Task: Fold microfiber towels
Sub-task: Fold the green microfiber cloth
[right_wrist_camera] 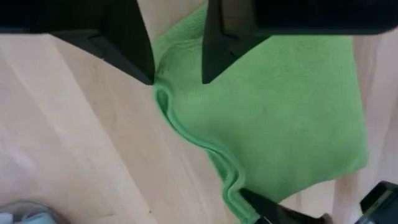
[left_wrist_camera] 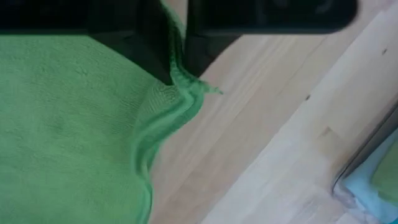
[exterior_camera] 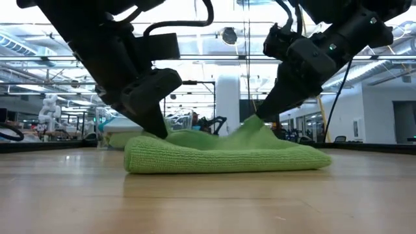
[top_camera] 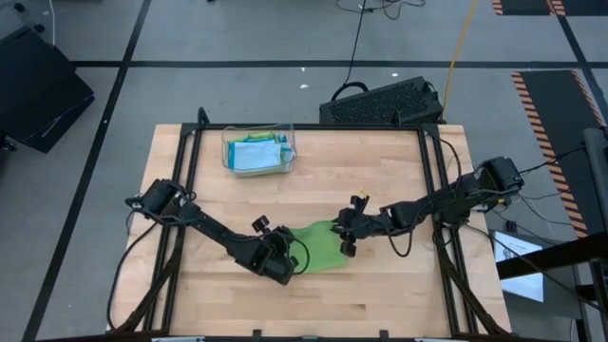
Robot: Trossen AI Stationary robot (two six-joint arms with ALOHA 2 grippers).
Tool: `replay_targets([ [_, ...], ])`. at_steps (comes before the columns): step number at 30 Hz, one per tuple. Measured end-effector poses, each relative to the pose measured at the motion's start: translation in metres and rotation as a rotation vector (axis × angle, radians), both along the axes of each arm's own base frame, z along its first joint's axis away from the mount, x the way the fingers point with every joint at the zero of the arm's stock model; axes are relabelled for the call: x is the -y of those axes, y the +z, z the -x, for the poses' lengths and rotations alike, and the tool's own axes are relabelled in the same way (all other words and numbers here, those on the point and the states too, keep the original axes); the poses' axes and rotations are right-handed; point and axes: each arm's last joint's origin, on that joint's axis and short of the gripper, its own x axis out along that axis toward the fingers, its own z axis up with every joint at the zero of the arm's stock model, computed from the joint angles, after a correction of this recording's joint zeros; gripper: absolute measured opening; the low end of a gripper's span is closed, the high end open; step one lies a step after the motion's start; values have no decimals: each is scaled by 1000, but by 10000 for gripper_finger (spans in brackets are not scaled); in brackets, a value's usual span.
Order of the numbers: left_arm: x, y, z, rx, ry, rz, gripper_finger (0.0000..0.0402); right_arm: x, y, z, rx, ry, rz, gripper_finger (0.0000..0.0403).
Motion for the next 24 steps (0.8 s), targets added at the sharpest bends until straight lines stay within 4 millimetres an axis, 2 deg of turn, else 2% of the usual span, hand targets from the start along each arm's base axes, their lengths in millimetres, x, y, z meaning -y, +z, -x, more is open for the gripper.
replay_targets([
  [7,-8,3,7,-33,73,-10,146,2,6,3,10,-20,19,174],
  [12,-10,27,13,31,88,2,189,1,16,5,49,-25,24,175],
  [15,-7,43,13,124,77,-16,196,-1,16,4,66,-7,37,166],
  [18,-3,48,6,190,24,-63,190,-3,11,-3,104,8,46,153],
  [21,-4,38,-2,249,-13,-83,170,-4,3,-13,174,17,47,135],
  [24,-5,18,0,255,-42,-94,141,-5,-10,-21,211,29,61,115],
])
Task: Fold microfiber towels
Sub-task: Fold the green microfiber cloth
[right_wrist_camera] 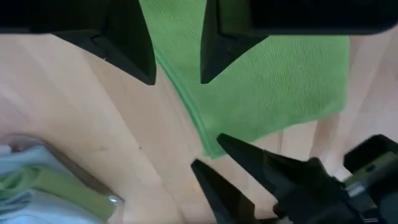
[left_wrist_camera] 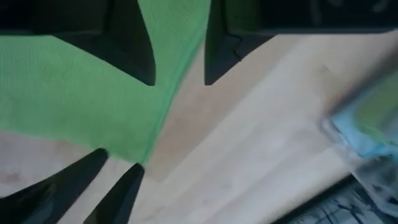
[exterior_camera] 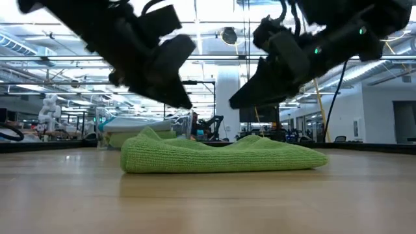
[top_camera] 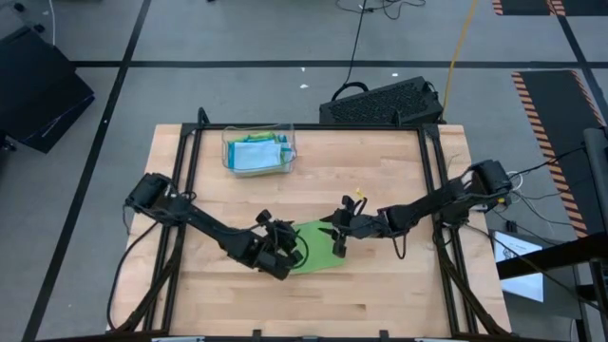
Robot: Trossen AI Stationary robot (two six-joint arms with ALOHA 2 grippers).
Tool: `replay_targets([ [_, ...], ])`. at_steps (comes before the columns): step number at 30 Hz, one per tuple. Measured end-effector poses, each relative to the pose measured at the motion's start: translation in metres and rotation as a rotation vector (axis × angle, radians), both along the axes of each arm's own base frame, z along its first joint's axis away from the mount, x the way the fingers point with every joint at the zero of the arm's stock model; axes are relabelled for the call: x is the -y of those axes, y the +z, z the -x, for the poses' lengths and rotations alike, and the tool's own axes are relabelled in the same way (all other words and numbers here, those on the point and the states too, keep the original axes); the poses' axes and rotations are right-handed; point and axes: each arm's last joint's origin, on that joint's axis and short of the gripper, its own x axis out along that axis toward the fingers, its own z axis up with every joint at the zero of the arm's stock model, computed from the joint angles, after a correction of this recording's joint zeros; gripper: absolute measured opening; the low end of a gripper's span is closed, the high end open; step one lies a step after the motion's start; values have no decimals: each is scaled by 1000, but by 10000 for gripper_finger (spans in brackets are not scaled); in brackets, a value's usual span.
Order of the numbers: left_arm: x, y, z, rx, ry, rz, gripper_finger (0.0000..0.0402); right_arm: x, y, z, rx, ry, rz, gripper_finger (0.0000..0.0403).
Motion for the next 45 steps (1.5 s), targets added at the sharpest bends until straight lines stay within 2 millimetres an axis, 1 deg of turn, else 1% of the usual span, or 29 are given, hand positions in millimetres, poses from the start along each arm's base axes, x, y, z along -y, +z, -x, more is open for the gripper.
replay_targets([
  [2,-1,-12,5,18,15,22,121,-1,-11,-3,9,8,11,102],
  [5,-7,-31,20,3,70,50,95,-3,-29,-9,12,10,11,87],
  [8,-12,-45,33,9,118,78,76,-2,-48,-13,8,5,12,77],
  [12,-14,-55,45,-9,129,84,61,0,-73,-16,-15,-12,11,68],
  [15,-18,-64,53,-62,124,112,54,1,-83,-16,-10,-37,-8,63],
  [17,-19,-66,56,-72,123,119,52,0,-86,-16,-12,-45,-17,60],
  [19,-18,-66,57,-78,126,125,52,0,-87,-16,-9,-48,-20,59],
  [22,-13,-57,59,-84,90,137,51,0,-85,-16,-6,-37,-22,59],
  [26,-2,-32,65,-25,26,154,51,-1,-82,-18,37,-20,-21,59],
  [29,7,-15,73,32,-3,133,51,-1,-80,-19,64,-8,-27,59],
  [31,13,-6,78,73,-31,116,51,-2,-73,-19,84,5,-35,59],
  [33,20,0,80,119,-51,101,51,-3,-62,-21,121,26,-46,59],
  [36,27,3,79,179,-64,78,51,-4,-47,-17,157,45,-33,59],
  [39,29,-1,70,217,-77,89,51,-4,-34,-9,185,53,-17,59],
  [42,32,-8,56,233,-134,97,53,-4,-28,2,194,67,-22,59],
  [45,37,-15,45,238,-222,100,66,-8,-24,14,200,102,-37,59],
])
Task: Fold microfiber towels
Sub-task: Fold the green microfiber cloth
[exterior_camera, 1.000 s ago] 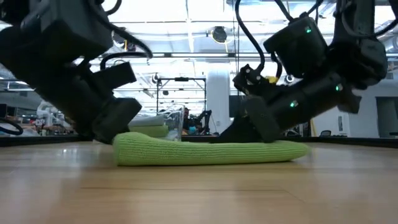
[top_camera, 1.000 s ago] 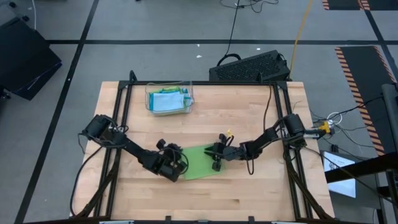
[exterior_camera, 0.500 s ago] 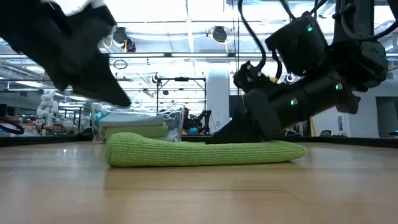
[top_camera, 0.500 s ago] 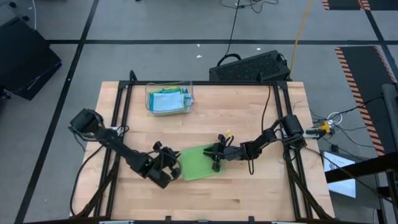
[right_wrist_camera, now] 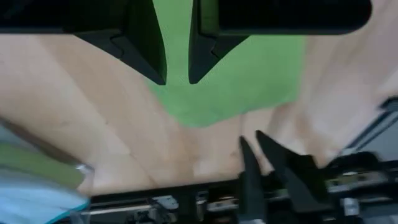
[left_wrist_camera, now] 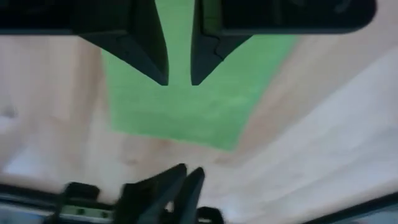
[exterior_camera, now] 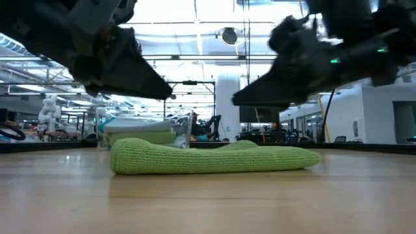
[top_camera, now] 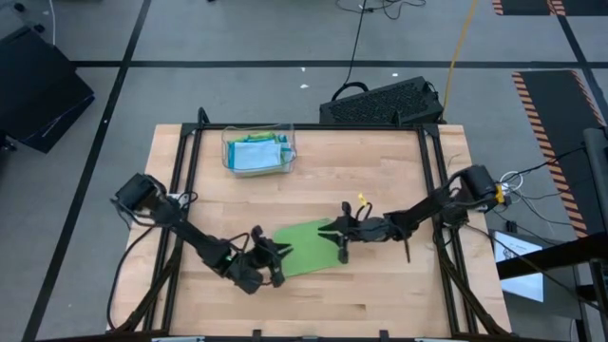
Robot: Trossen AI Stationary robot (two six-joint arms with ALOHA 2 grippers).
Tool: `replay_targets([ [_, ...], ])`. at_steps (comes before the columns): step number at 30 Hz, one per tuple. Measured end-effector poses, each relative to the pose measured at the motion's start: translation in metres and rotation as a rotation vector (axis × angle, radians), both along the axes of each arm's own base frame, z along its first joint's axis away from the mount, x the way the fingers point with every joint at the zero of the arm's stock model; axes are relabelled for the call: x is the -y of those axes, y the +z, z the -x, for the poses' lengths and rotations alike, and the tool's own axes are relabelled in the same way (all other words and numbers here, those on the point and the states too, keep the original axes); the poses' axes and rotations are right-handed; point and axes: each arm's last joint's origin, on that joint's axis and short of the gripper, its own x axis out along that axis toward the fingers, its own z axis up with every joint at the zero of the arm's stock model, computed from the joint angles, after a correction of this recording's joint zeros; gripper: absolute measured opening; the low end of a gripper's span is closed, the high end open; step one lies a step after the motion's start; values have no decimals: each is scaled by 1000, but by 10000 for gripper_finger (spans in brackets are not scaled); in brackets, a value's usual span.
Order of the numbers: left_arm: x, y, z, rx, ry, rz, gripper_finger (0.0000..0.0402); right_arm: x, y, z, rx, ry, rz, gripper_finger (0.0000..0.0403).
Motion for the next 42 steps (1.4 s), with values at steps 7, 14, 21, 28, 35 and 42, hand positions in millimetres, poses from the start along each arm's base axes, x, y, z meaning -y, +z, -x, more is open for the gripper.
replay_targets([
  [7,5,0,-12,-29,-78,-26,126,-11,-3,36,-29,63,-40,59],
  [14,11,18,-22,-22,-133,-111,164,-17,-14,59,-81,101,-58,59],
  [21,12,33,-36,-1,-187,-61,157,-18,-17,62,-106,107,-54,59],
  [28,2,25,-38,-58,-149,21,133,-23,-6,47,-57,67,-66,59],
  [35,-14,-4,-38,-216,-56,42,102,-33,5,24,-141,48,-25,59],
  [42,-25,-20,-29,-367,5,17,93,-36,-9,16,-214,38,-10,38],
])
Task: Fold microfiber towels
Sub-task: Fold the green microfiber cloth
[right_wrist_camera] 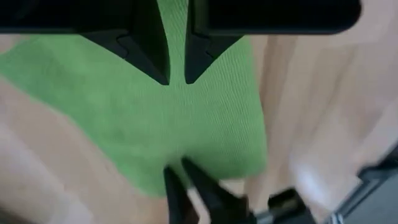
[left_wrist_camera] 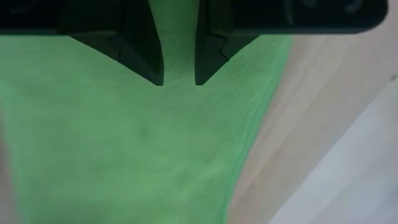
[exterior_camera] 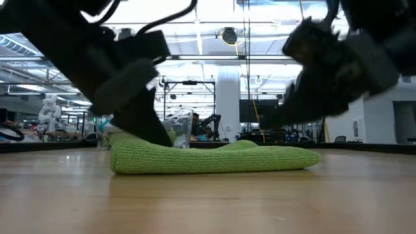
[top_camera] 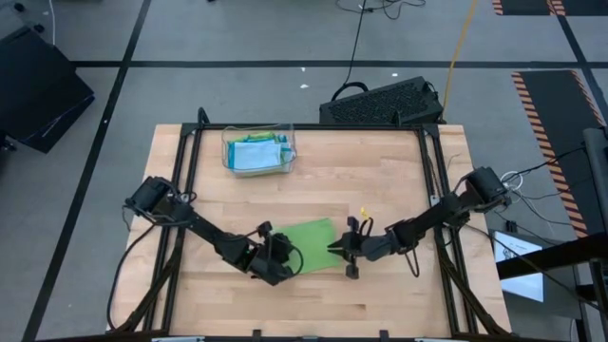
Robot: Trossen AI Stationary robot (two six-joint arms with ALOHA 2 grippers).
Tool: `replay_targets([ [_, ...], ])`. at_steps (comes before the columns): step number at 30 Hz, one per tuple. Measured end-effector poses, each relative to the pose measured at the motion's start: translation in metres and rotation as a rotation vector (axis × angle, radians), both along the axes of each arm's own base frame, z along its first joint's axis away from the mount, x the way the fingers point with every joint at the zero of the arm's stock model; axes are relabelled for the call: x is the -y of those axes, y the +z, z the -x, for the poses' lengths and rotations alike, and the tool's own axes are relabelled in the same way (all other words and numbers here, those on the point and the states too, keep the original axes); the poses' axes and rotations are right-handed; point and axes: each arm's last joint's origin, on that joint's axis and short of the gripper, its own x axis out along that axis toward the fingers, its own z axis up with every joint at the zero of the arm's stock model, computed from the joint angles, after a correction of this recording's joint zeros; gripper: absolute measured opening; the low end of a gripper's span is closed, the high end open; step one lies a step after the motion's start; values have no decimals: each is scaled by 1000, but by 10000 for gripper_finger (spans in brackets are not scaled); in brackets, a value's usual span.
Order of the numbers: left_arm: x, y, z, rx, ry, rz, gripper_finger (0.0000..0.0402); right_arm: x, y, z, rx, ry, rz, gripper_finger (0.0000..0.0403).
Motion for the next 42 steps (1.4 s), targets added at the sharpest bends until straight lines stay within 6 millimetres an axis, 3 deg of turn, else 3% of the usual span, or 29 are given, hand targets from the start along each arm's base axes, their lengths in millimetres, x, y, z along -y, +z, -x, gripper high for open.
replay_targets([
  [5,-8,-3,2,-76,-15,-59,93,0,-22,-2,-47,-37,-39,5],
  [11,-33,-12,2,-143,-6,-102,93,-9,-34,-7,-83,-62,-127,3],
  [17,-58,-15,-6,-130,-18,-147,93,-24,-33,-19,-89,-32,-217,1],
  [25,-72,-7,-19,-117,-149,-164,93,-36,-19,-35,-60,-53,-340,0],
  [30,-66,20,-20,-63,-154,-134,93,-36,-18,-37,-52,-49,-321,0],
  [34,-52,39,-13,4,-177,-103,93,-32,-9,-40,-64,59,-349,0],
  [42,4,47,3,157,-216,-68,93,-19,21,-39,-70,242,-320,0],
])
